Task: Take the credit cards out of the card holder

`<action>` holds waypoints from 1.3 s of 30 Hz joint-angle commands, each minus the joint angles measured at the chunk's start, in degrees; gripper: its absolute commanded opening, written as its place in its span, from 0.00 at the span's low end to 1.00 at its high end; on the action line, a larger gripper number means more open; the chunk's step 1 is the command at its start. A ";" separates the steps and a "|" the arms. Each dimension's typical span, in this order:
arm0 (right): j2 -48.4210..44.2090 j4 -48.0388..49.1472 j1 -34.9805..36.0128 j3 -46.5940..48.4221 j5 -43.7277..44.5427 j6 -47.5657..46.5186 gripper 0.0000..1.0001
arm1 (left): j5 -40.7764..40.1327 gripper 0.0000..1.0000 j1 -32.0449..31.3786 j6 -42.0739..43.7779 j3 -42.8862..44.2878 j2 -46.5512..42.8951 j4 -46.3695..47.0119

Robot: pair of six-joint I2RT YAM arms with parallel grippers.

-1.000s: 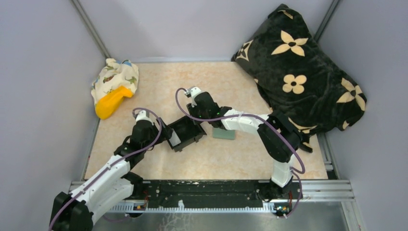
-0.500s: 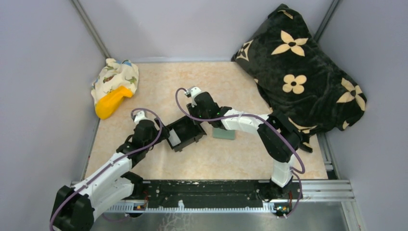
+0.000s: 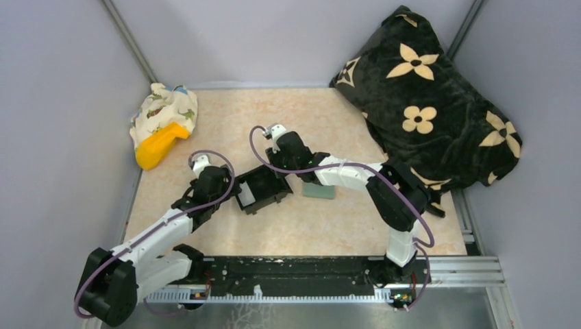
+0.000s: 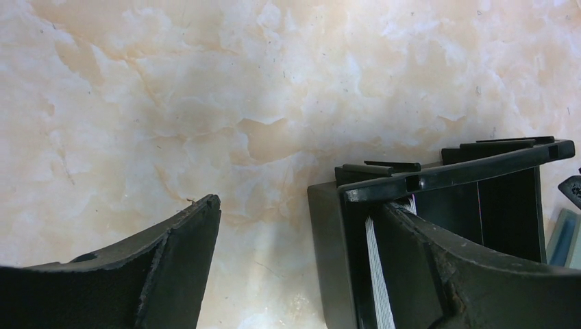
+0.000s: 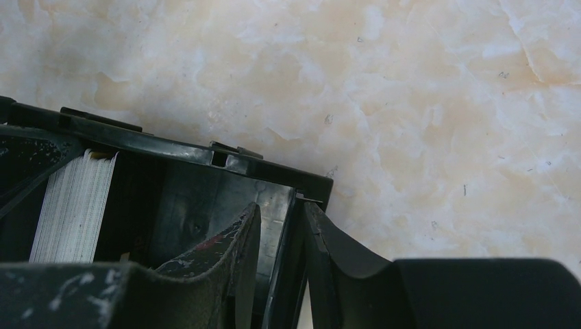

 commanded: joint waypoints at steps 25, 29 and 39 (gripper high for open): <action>-2.73 2.05 2.16 -2.29 0.51 -4.66 0.41 | -0.16 0.88 1.11 2.49 9.62 9.20 9.12; -5.51 1.41 2.36 -1.92 -0.08 -9.32 0.46 | 1.66 0.88 1.09 2.38 9.23 4.97 8.75; -4.56 -7.12 2.45 5.12 -8.79 -27.80 0.59 | 0.76 0.90 0.99 2.96 5.92 -7.06 5.05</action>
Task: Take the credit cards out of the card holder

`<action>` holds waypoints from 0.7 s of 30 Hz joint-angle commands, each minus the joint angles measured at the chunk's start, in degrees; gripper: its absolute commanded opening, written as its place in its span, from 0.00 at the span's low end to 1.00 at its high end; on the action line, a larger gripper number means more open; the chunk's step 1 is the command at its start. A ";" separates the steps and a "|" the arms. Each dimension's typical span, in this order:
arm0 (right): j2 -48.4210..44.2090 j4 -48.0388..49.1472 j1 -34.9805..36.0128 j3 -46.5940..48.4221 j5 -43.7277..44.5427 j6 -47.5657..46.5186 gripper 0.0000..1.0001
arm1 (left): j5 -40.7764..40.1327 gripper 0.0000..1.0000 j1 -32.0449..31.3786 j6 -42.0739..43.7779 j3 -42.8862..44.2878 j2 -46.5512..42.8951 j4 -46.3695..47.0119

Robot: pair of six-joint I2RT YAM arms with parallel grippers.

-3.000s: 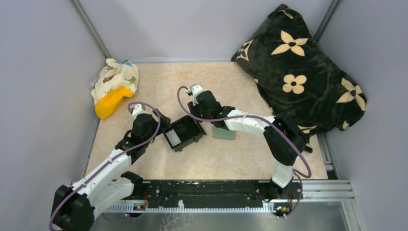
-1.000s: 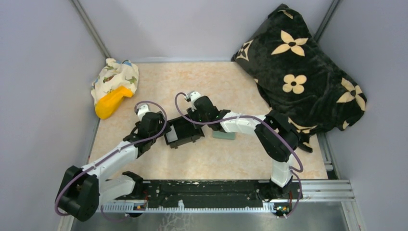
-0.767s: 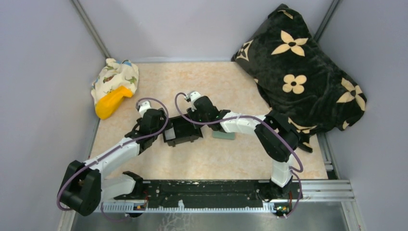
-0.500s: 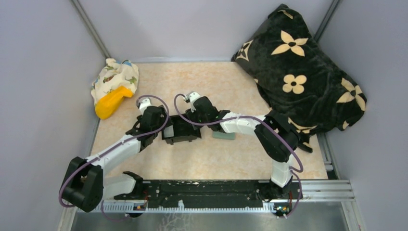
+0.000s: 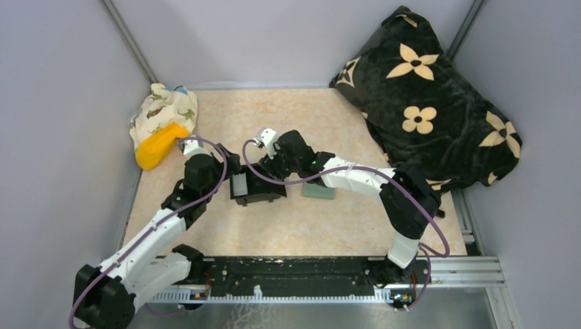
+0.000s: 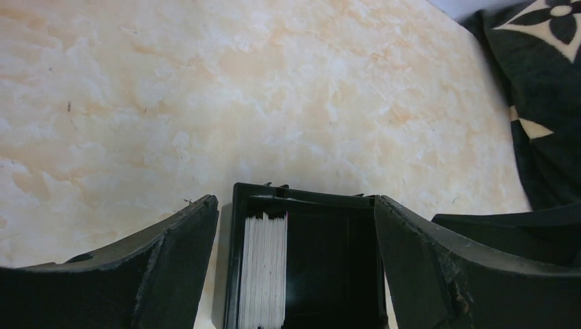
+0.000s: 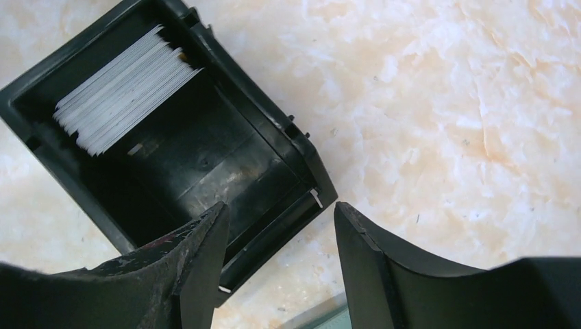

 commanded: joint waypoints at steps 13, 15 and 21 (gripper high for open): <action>12.87 -24.62 0.68 26.72 -14.69 -29.77 0.58 | -3.64 0.91 0.24 1.88 -7.22 -19.79 -4.87; 15.68 -27.76 0.67 30.09 -16.37 -30.71 0.57 | -4.42 0.91 0.30 1.88 -7.32 -21.62 -5.75; 20.48 -27.62 0.67 33.82 -16.75 -31.03 0.57 | -6.01 0.91 0.26 1.71 -7.90 -25.56 -8.20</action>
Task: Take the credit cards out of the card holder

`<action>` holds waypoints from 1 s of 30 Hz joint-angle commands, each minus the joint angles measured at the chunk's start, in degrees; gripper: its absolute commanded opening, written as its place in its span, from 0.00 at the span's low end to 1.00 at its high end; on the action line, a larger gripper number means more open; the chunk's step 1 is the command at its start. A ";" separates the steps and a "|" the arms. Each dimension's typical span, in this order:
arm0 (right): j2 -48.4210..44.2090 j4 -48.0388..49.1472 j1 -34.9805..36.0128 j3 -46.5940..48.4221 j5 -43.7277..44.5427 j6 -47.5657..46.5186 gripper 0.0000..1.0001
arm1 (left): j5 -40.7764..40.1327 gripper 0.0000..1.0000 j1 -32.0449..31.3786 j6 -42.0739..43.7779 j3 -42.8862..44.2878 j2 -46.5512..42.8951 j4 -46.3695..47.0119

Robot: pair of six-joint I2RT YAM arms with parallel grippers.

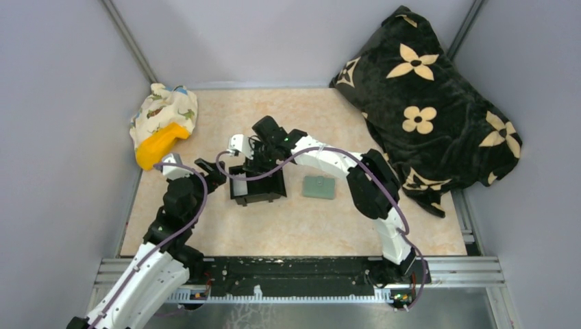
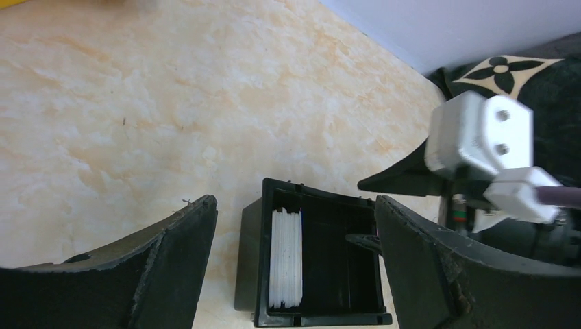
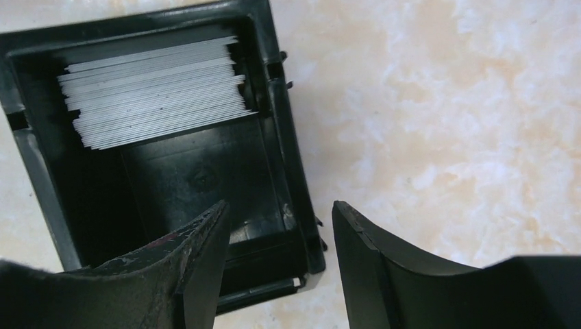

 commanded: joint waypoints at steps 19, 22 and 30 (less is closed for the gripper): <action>4.82 0.94 -0.41 6.31 -1.09 -1.06 0.29 | -2.19 0.91 0.21 0.93 -0.17 -1.54 -3.41; 5.03 0.83 -0.86 6.59 -1.57 -0.99 0.18 | -2.13 0.91 0.21 0.94 -0.24 -1.19 -3.24; 6.08 0.63 -1.26 6.79 -2.50 -1.03 0.30 | -2.26 0.91 0.21 0.91 -0.56 -1.33 -3.32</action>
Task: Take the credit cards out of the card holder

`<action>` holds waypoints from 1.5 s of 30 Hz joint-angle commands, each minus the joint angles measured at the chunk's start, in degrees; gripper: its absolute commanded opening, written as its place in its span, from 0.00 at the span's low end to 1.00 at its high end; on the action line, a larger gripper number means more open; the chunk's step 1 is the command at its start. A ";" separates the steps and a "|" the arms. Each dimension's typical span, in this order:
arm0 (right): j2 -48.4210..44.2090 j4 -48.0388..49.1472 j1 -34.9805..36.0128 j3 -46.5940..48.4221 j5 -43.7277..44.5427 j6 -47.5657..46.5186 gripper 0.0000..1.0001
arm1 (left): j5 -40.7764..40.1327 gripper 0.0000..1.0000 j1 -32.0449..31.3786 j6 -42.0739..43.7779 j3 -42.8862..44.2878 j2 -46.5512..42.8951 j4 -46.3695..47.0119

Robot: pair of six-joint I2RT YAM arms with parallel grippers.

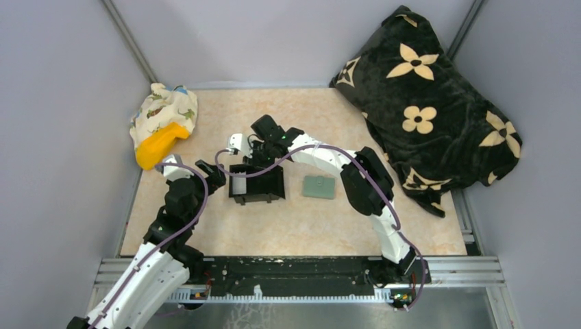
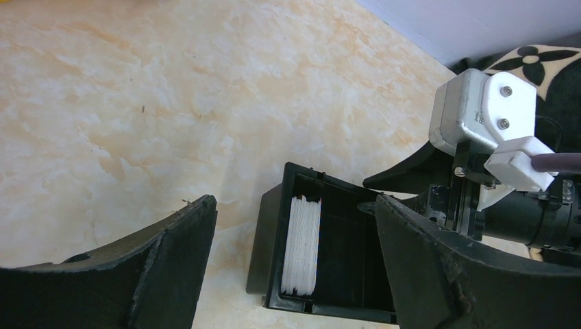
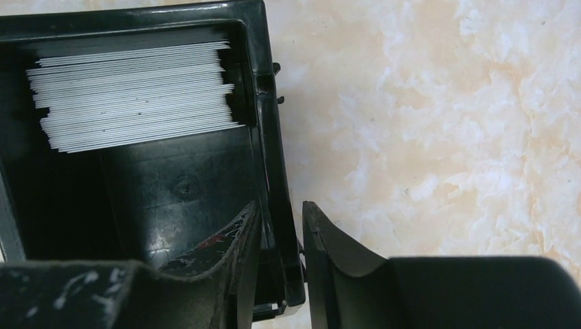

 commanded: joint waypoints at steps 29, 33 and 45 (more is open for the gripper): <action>0.41 5.64 -3.16 0.05 1.19 5.38 0.10 | -0.36 0.91 0.27 0.57 -0.81 -0.52 0.00; -0.01 6.14 -3.91 -0.46 1.03 6.32 0.08 | -0.18 0.91 0.25 0.68 -0.93 -0.39 0.32; -2.03 8.74 -4.92 -3.38 2.97 8.47 0.00 | -0.07 0.91 0.25 0.60 -1.12 -1.05 0.24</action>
